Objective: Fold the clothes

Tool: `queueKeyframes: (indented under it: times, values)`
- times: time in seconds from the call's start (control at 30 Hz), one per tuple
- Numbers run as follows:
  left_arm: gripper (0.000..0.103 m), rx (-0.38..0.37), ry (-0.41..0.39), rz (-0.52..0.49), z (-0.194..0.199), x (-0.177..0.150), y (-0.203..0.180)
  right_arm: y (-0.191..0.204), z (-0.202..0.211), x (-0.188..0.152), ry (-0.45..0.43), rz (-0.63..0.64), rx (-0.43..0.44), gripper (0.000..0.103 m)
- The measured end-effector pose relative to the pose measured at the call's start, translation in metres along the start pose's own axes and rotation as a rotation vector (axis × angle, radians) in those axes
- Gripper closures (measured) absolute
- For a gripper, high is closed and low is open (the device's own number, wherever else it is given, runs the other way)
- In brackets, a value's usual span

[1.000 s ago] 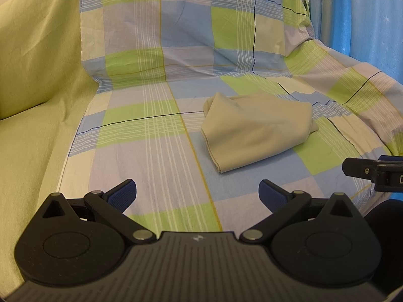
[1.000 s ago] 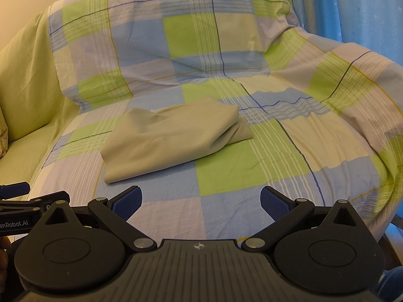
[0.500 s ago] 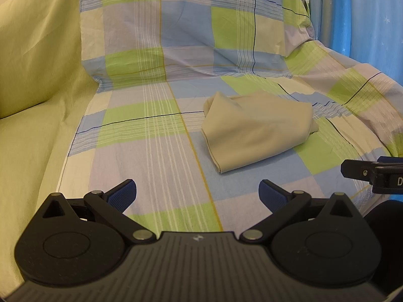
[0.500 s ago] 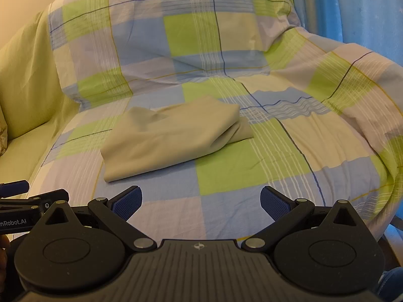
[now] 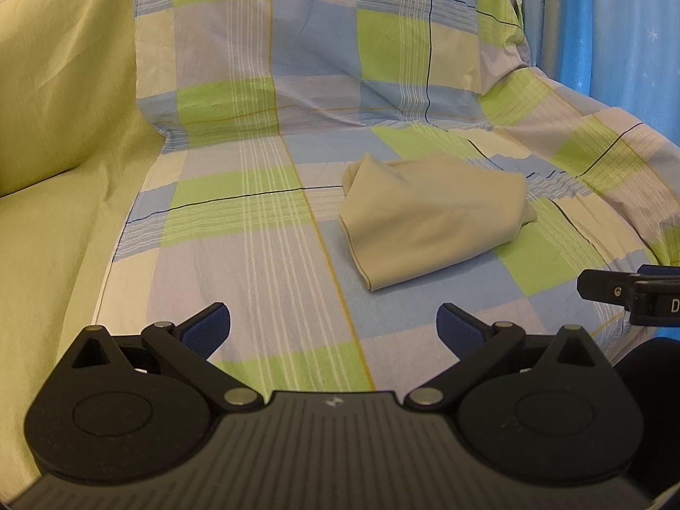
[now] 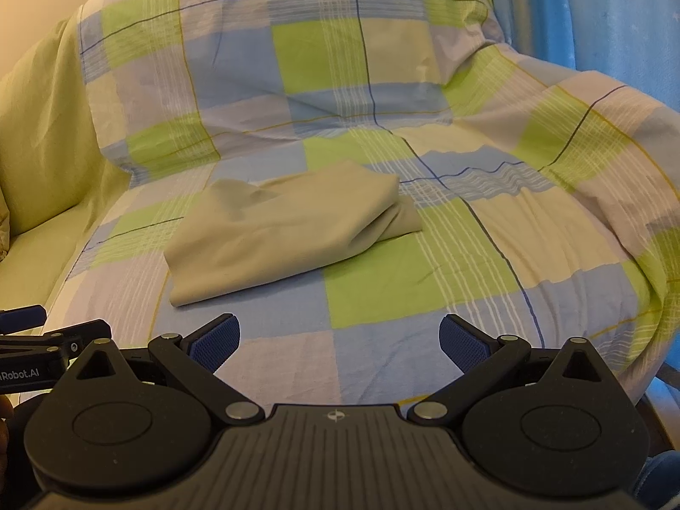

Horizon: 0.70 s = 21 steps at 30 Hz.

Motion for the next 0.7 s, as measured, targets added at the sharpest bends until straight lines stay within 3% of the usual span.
queueKeyframes:
  times: [0.47, 0.7]
  values:
    - [0.001, -0.018, 0.013, -0.017, -0.002, 0.005, -0.001, -0.001, -0.002, 0.01, 0.018, 0.017, 0.048, 0.0]
    - [0.001, -0.03, -0.044, -0.088, -0.012, 0.028, -0.009, 0.008, -0.006, 0.041, -0.078, 0.139, 0.022, 0.0]
Point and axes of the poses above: each gripper's, at about its wrist camera, not at the fingertips, and z roughly against the way its jaws point, y to its left, x to its top, the point moved 3 cm from there along -z, roughly the way its jaws point, and after that the axes turned 5 degrees about x, right-handed, at the moved point
